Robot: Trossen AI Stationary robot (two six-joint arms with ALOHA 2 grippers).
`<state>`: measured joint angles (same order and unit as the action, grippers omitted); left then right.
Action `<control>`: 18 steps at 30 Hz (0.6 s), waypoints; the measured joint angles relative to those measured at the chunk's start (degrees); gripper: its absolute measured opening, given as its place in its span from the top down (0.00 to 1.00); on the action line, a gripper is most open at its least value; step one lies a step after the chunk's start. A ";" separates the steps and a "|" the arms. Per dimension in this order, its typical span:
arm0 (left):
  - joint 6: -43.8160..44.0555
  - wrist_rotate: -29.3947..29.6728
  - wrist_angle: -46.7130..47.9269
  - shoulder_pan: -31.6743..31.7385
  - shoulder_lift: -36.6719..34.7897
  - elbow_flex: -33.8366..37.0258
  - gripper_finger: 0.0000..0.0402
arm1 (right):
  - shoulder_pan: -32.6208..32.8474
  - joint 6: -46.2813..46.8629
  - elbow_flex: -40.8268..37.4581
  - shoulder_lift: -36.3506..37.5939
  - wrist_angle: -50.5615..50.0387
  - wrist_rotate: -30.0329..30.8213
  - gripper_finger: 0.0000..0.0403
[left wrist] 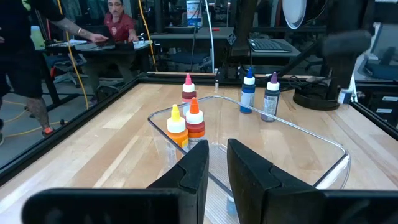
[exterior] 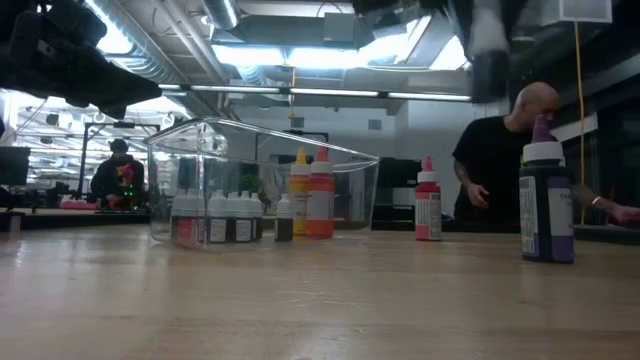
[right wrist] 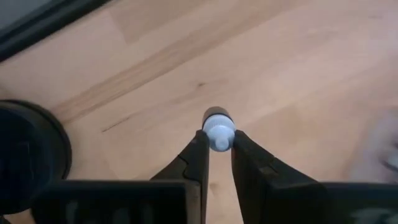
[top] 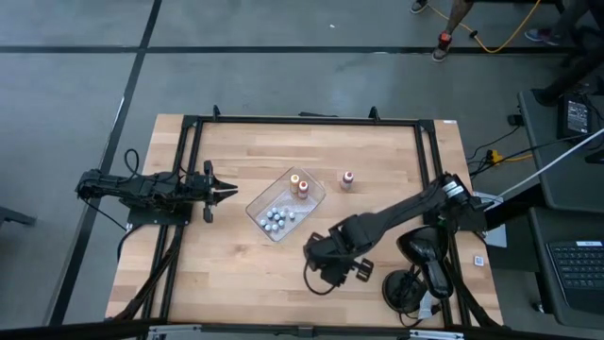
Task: Pick & Place food coloring
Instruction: Put the small black food coloring bottle into the transparent bin
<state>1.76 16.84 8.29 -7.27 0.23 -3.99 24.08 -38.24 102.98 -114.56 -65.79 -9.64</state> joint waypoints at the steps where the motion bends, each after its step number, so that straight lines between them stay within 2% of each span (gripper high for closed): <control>1: 0.00 0.00 -0.02 -0.02 0.00 0.00 0.87 | -0.43 0.62 1.20 0.02 -0.72 0.54 0.86; 9: 0.00 0.00 0.00 0.00 0.02 -0.01 0.87 | -6.13 5.32 9.88 0.02 -3.91 5.36 0.86; 18: 0.01 0.00 -0.02 -0.02 0.02 0.00 0.87 | -15.05 11.16 14.16 -0.01 -2.32 5.77 0.86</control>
<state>1.77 16.84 8.28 -7.29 0.25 -3.99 9.04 -27.08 117.14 -114.57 -68.12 -3.86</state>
